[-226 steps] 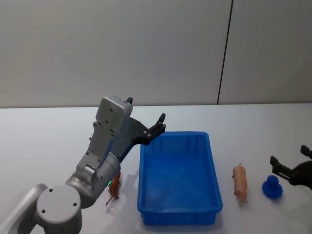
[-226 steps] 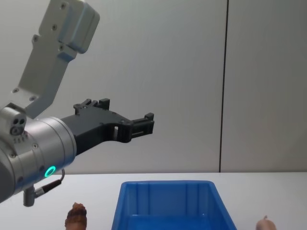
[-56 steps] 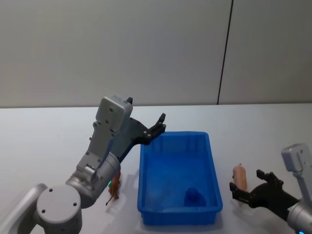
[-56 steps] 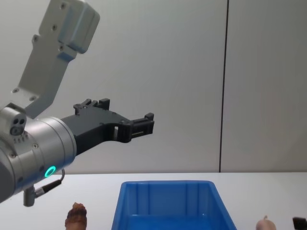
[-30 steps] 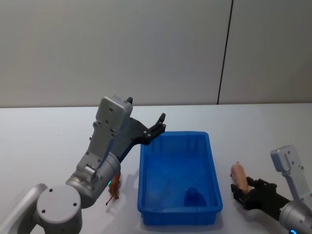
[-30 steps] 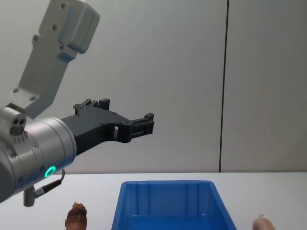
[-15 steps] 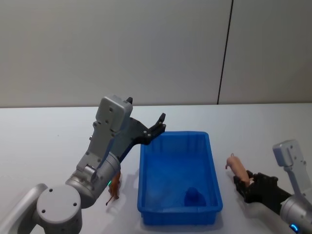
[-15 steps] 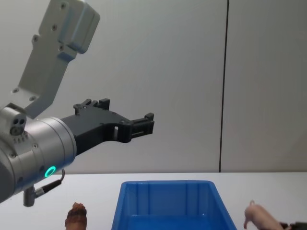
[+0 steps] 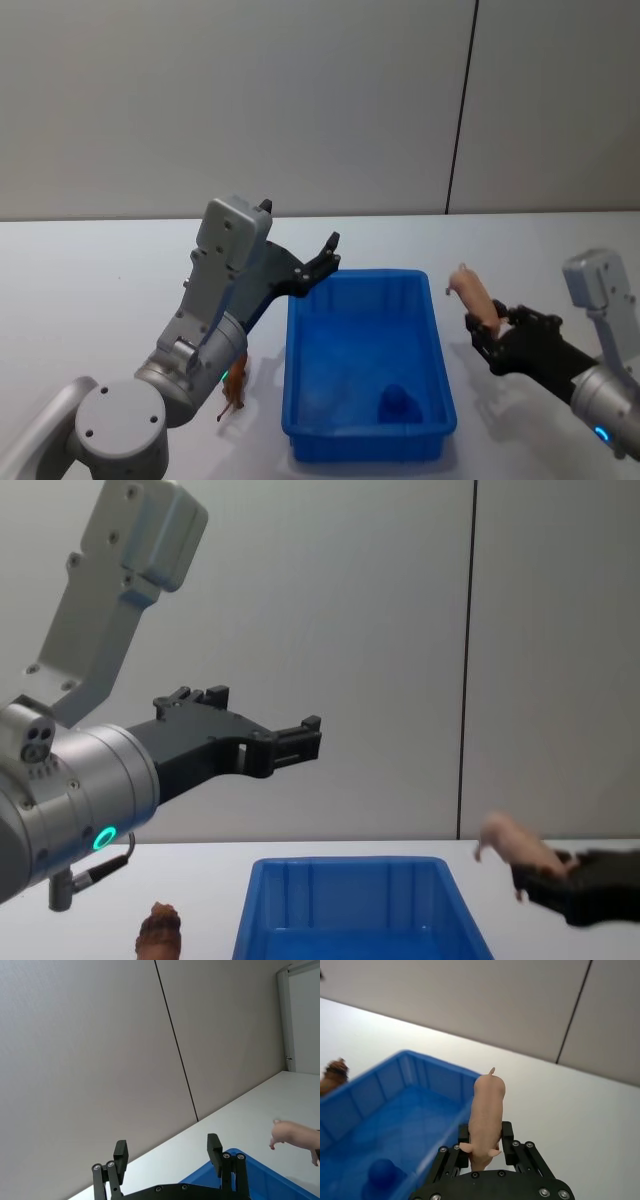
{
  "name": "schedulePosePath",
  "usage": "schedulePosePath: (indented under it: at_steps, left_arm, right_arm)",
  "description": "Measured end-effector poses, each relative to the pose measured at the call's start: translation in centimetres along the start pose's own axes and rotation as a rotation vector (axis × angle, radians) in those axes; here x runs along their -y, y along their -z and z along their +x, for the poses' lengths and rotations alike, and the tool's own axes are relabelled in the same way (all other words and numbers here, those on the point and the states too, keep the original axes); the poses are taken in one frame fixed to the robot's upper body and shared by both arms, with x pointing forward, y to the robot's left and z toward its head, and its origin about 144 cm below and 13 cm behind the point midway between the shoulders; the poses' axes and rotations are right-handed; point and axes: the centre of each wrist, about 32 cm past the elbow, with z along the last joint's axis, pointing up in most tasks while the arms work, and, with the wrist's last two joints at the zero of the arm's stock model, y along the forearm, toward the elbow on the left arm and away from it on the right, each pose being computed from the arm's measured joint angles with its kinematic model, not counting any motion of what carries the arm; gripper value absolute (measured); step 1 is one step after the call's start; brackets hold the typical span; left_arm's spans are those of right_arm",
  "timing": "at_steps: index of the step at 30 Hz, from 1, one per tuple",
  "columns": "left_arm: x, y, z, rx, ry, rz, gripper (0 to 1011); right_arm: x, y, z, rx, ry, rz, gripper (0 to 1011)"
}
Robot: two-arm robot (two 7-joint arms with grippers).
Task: Pick up the two dolls from the table and place them into the box.
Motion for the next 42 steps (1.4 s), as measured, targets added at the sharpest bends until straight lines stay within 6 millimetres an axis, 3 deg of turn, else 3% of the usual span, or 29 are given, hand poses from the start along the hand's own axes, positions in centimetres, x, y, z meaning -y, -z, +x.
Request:
schedulePosePath:
  at_steps: [16, 23, 28, 37, 42]
  left_arm:
    - [0.0, 0.0, 0.0, 0.000, 0.000, 0.000, 1001]
    - [0.0, 0.0, 0.0, 0.000, 0.000, 0.000, 1001]
    - [0.0, 0.0, 0.0, 0.000, 0.000, 0.000, 1001]
    - [0.0, 0.0, 0.0, 0.000, 0.000, 0.000, 1001]
    - [0.0, 0.0, 0.0, 0.000, 0.000, 0.000, 1001]
  right_arm:
    - [-0.8, -3.3, -1.6, 0.004, -0.180, 0.072, 366]
    - [-1.4, -3.6, -2.8, -0.021, -0.238, 0.045, 546]
    - [-1.7, -3.5, -3.4, -0.031, -0.252, 0.030, 747]
    - [-1.4, -3.3, -3.4, -0.040, -0.235, 0.023, 999]
    - [-0.7, -3.0, -2.8, -0.049, -0.211, 0.027, 1001]
